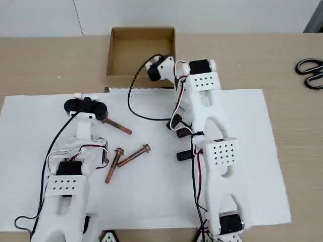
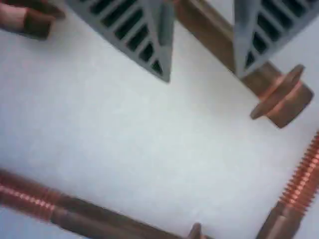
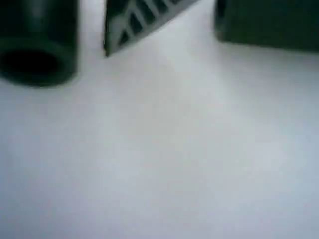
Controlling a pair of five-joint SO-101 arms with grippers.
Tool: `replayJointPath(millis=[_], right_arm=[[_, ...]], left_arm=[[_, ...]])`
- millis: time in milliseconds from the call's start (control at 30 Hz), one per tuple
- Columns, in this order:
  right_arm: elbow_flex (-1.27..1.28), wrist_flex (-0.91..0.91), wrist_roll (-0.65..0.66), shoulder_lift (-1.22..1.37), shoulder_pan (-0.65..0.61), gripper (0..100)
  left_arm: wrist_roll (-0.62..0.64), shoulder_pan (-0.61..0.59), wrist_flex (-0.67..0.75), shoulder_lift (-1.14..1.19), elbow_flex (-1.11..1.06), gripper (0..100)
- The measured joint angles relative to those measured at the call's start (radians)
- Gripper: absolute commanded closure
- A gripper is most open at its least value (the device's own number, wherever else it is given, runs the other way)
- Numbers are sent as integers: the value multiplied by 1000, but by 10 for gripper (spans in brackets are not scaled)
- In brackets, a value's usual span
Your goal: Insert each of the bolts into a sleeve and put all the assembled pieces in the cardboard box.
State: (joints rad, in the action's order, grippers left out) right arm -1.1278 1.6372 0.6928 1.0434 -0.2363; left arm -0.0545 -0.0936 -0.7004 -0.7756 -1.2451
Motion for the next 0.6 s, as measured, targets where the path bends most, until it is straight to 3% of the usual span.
replayJointPath(millis=[333, 600], right_arm=[[-17, 11, -3, 0, 11, 995], [-17, 37, -121, -155, 11, 995]], left_arm=[[0, 0, 0, 0, 0, 917], [6, 0, 0, 0, 0, 917]])
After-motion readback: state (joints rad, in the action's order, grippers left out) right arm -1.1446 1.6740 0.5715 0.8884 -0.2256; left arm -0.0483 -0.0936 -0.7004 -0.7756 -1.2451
